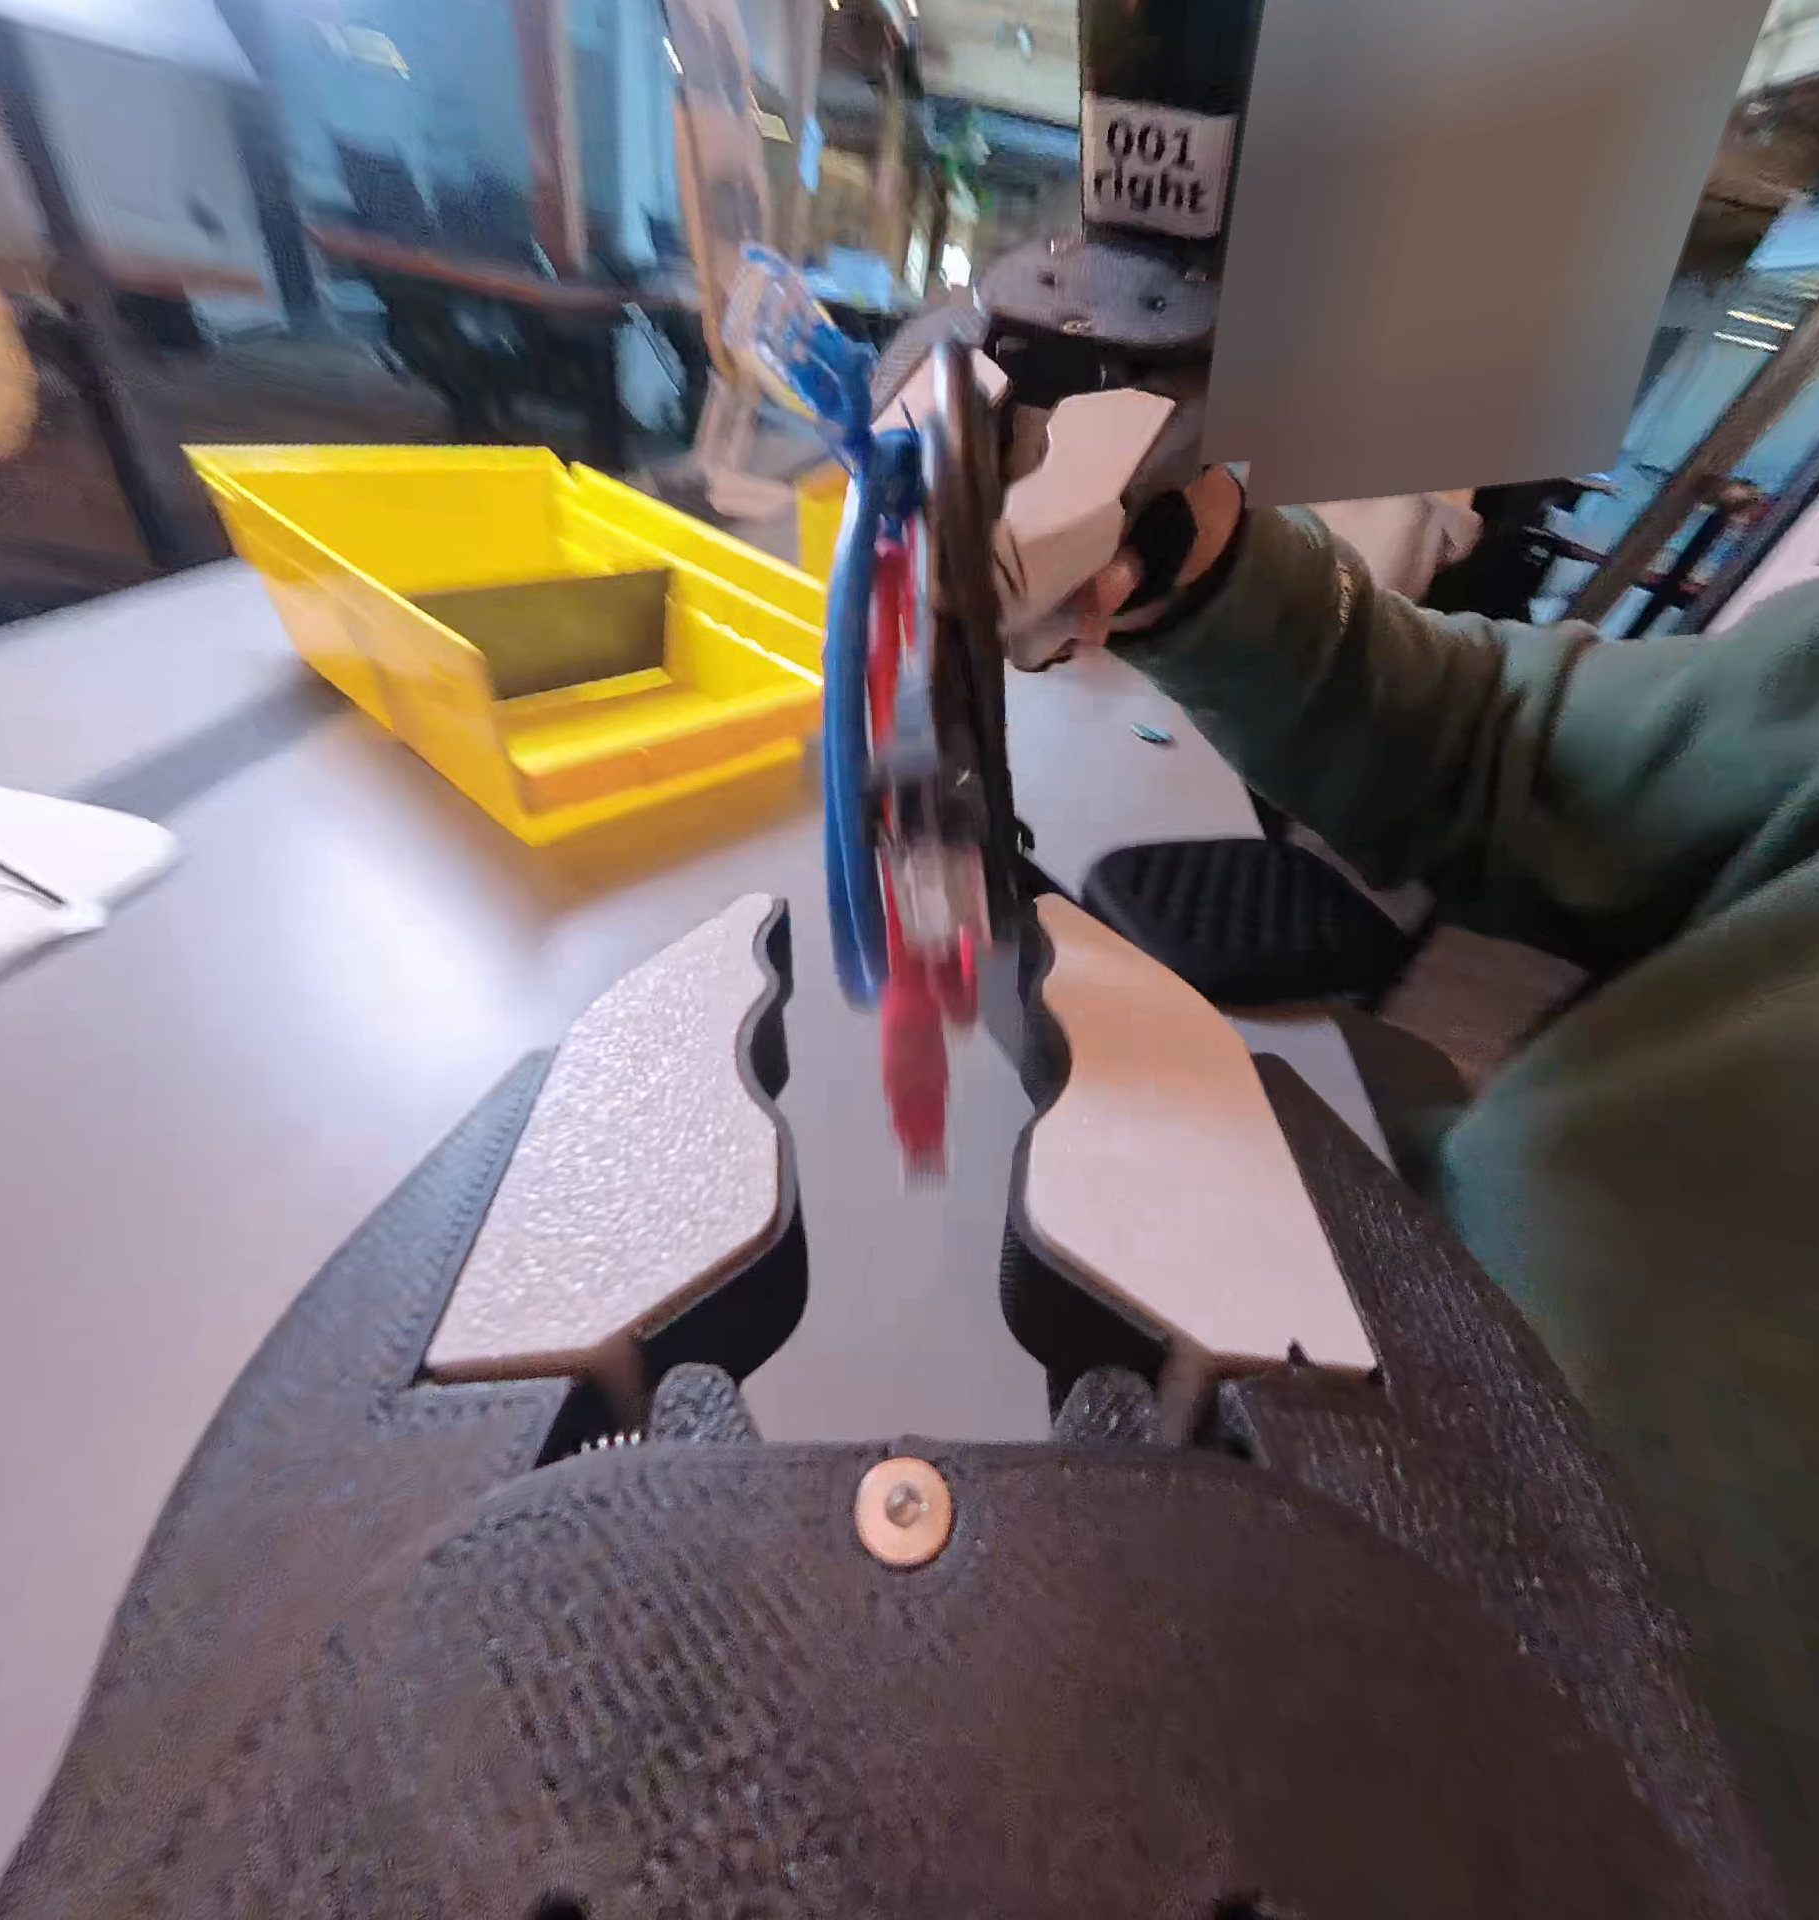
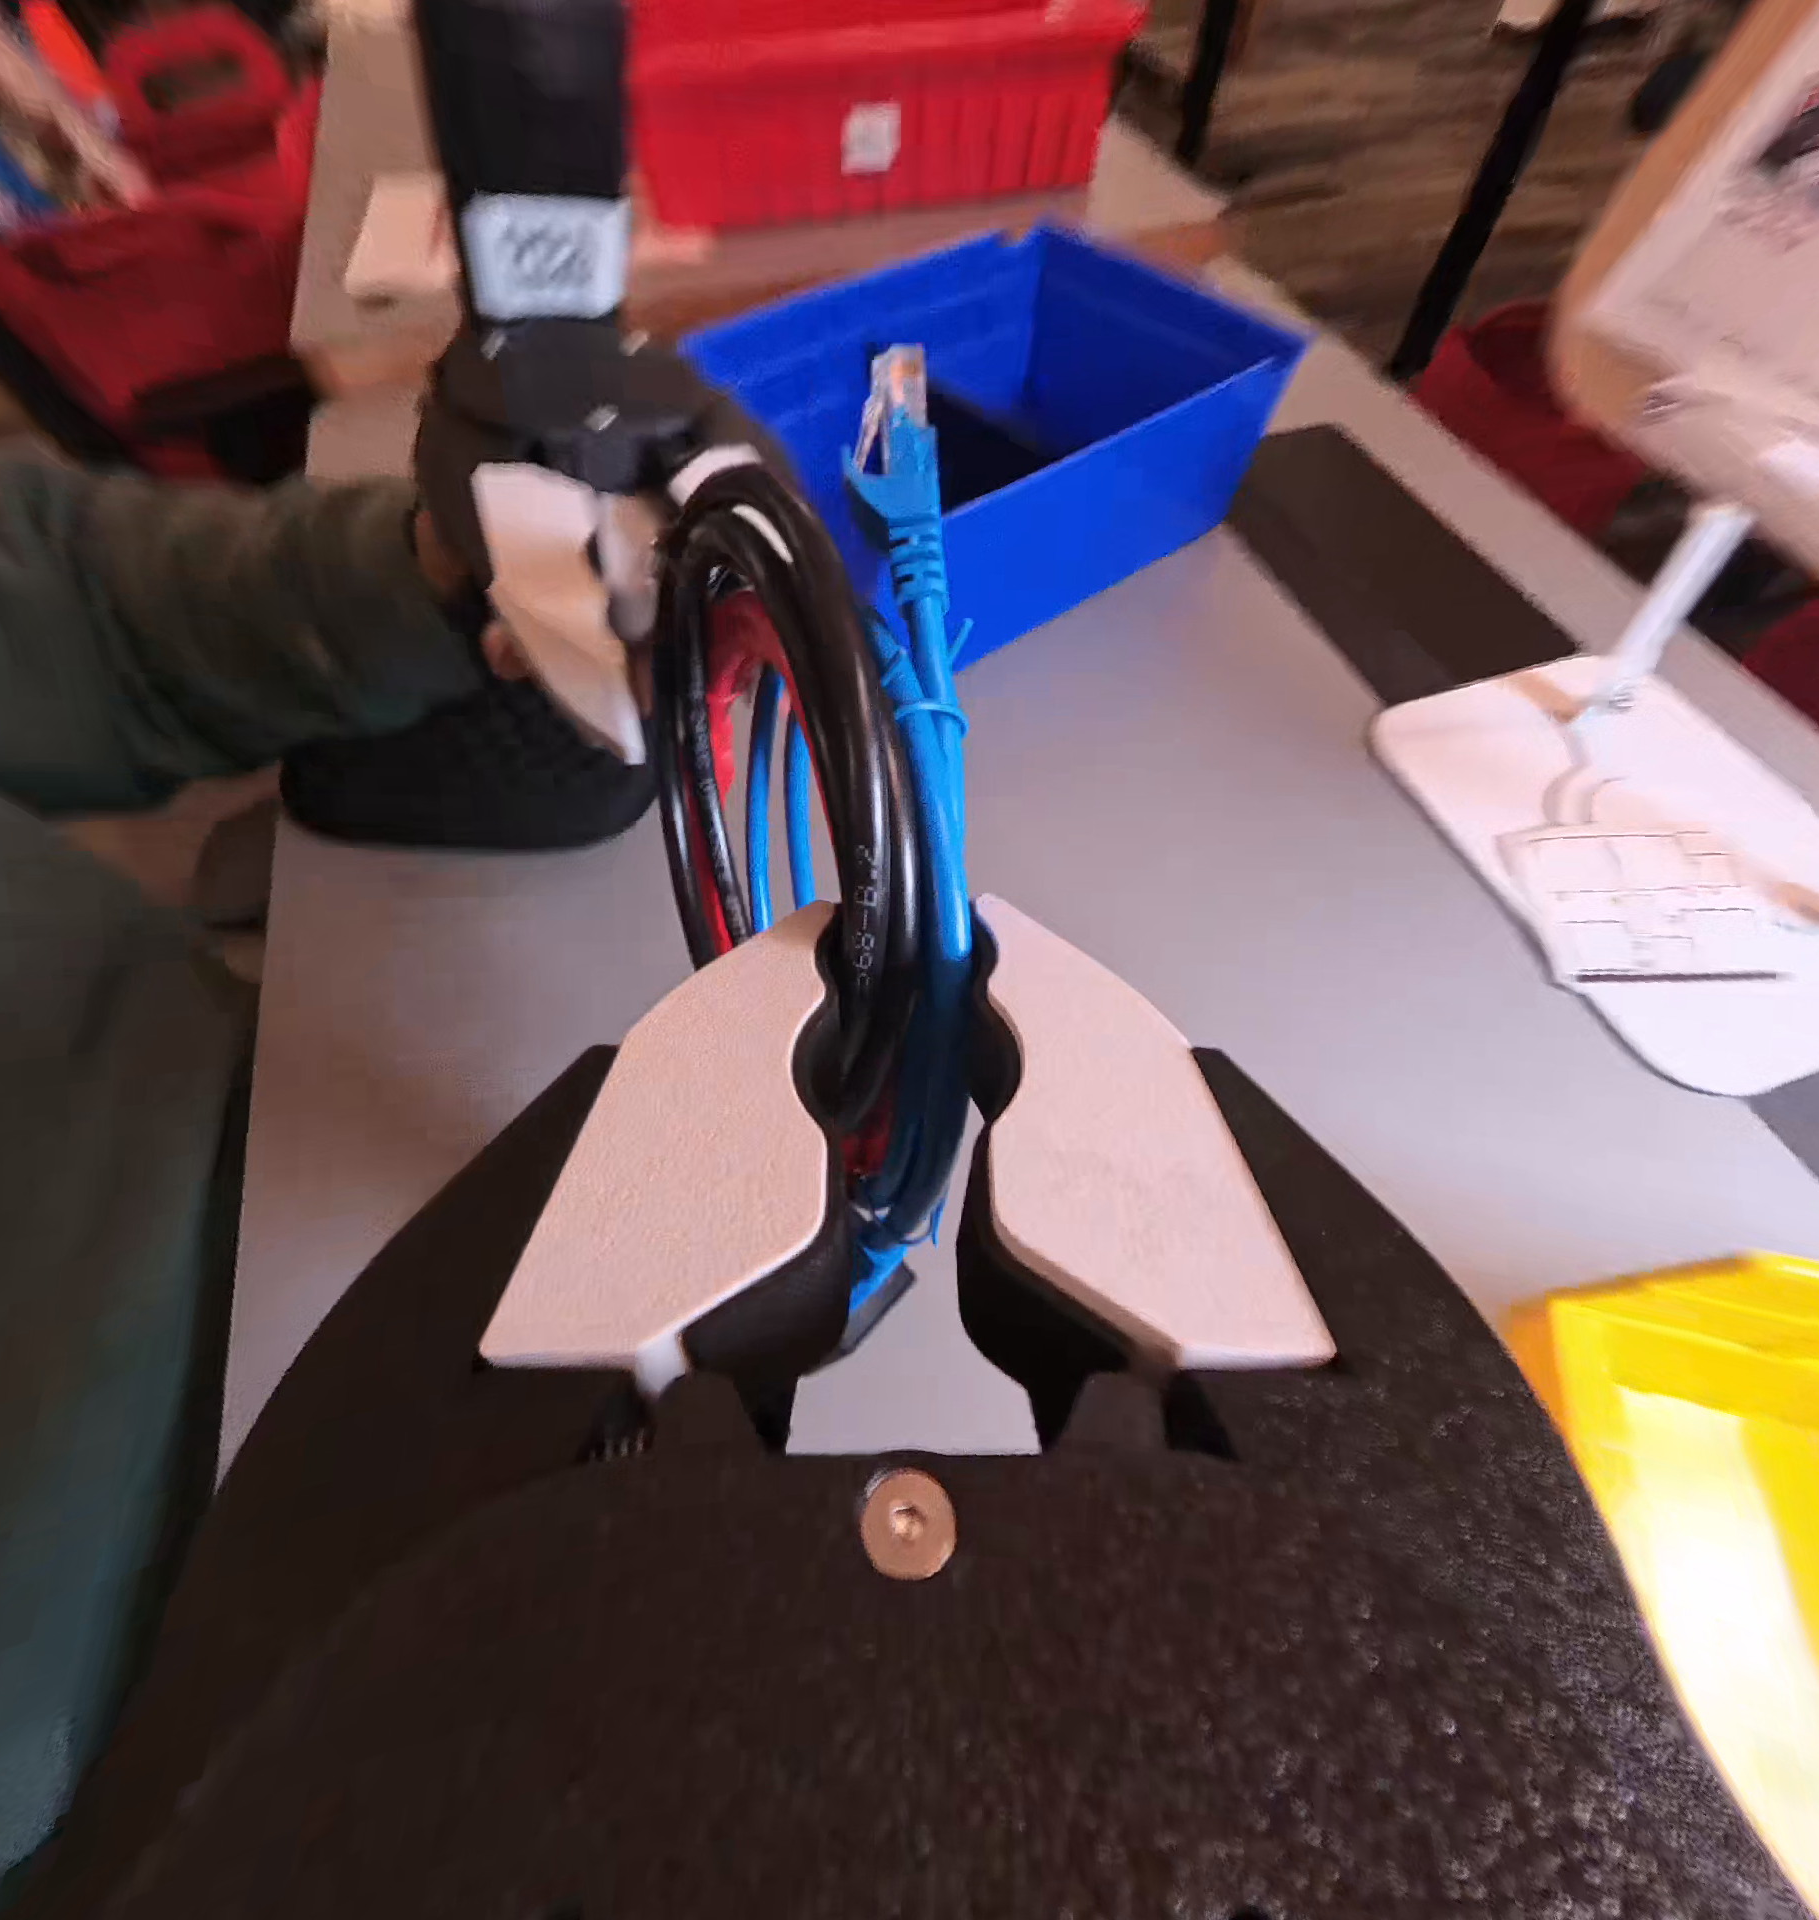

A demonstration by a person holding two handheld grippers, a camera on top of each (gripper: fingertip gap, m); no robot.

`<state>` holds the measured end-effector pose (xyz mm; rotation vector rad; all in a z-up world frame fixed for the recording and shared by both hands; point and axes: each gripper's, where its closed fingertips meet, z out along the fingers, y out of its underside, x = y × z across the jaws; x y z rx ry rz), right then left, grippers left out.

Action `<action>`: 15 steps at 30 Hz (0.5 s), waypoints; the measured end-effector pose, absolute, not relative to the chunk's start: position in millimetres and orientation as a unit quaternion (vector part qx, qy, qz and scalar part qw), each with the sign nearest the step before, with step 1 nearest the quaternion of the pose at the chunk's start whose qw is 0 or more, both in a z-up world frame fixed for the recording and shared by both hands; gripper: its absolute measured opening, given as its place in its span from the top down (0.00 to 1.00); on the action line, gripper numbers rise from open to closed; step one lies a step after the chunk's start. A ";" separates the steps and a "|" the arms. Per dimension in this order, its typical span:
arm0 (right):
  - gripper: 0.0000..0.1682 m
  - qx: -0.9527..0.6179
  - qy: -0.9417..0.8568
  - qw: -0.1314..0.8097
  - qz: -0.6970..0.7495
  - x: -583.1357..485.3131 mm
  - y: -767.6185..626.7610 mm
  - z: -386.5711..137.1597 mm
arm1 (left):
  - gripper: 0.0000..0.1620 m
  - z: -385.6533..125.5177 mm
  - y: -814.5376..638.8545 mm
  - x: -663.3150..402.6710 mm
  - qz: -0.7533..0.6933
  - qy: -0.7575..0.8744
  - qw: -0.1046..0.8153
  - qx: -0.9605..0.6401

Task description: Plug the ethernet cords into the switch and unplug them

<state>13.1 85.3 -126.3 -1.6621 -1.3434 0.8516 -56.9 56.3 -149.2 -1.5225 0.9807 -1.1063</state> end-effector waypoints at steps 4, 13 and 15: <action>0.89 -0.704 -0.404 0.475 0.339 80.4 174.3 -72.9 | 0.79 -127.5 65.9 -81.8 -0.448 0.364 0.558 -0.597; 0.89 -0.794 -0.145 0.547 0.223 264.7 378.4 -75.6 | 0.81 -161.8 75.9 -83.4 -0.446 0.352 0.526 -0.633; 0.89 -0.793 -0.116 0.556 0.219 285.9 404.0 -83.3 | 0.82 -168.0 80.2 -84.3 -0.447 0.345 0.523 -0.639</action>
